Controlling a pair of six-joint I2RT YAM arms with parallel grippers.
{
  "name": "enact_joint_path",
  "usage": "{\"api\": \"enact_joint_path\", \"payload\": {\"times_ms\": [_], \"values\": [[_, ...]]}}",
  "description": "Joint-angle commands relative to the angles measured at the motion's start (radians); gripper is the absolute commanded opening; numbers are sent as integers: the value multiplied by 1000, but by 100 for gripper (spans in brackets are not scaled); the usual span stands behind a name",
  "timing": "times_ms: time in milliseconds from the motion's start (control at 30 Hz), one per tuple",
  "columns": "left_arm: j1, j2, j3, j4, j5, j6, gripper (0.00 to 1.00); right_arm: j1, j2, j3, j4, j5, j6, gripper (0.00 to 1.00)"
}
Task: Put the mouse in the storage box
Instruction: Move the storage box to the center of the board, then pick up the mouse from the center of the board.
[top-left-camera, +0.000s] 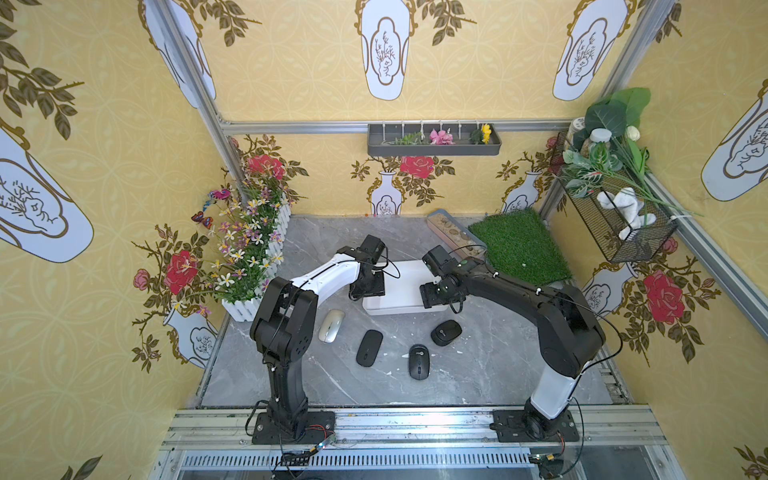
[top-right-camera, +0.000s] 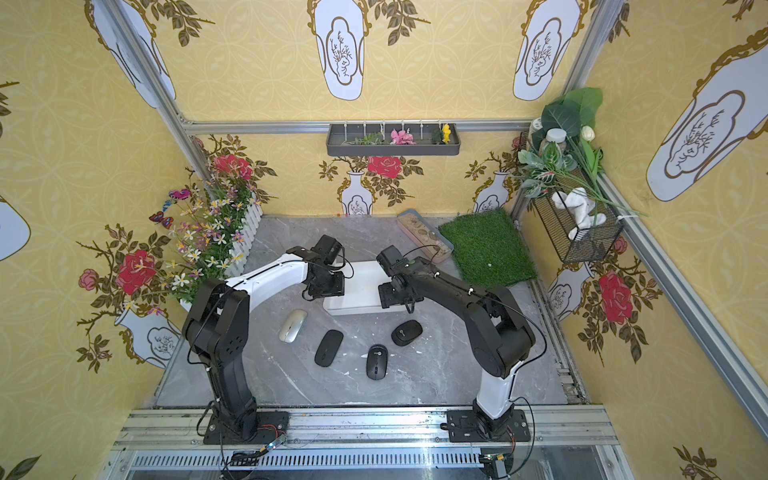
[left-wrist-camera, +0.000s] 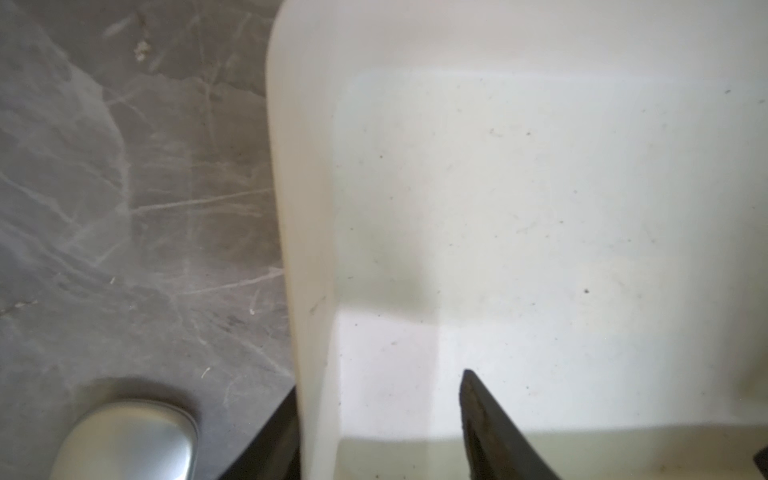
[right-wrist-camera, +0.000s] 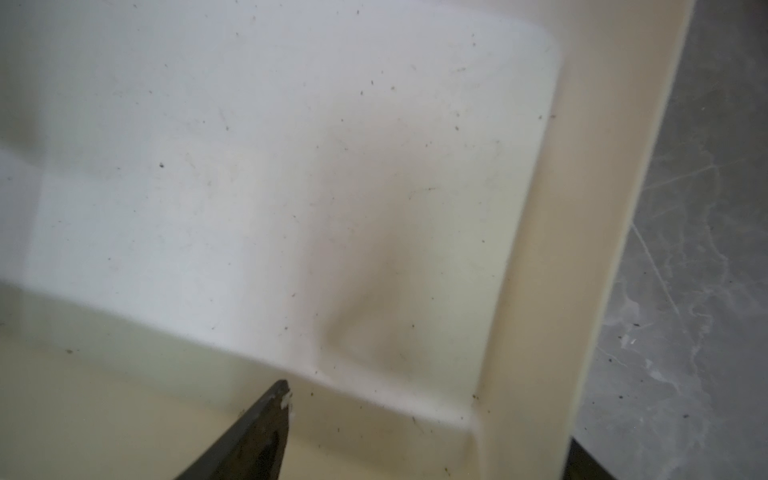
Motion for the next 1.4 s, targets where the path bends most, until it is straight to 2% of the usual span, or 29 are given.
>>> {"api": "enact_joint_path", "payload": {"times_ms": [0,133,300,433,633,667,733,767,967,1033,1200,1367], "values": [[-3,-34,32,-11,6,1,63,-11,-31,24,10,-35,-34,84],[-3,-53,45,-7,-12,14,62,-34,-42,-4,31,-53,-47,85],[-3,-5,11,24,5,13,58,-47,-24,-59,92,-76,-58,85],[-3,27,-53,75,16,7,61,-77,20,-84,147,-113,-66,89],[-3,31,-75,80,2,10,72,-107,80,-82,172,-118,-109,100],[-2,24,-73,77,-7,11,73,-111,84,-79,171,-118,-113,98],[-2,-2,-72,67,-31,7,81,-125,75,-73,163,-126,-113,98],[-3,-16,-69,61,-36,6,81,-128,64,-70,155,-129,-113,98],[-3,-127,-12,-43,-76,-15,81,-134,-10,-2,56,-149,-133,97],[-1,-190,-22,-91,-125,-44,81,-134,-51,3,43,-146,-141,97],[0,-432,-170,-178,-198,-113,78,-142,-158,-48,75,-148,-159,97],[0,-679,-419,-194,-265,-242,78,-142,-226,-156,140,-167,-162,98]]}}
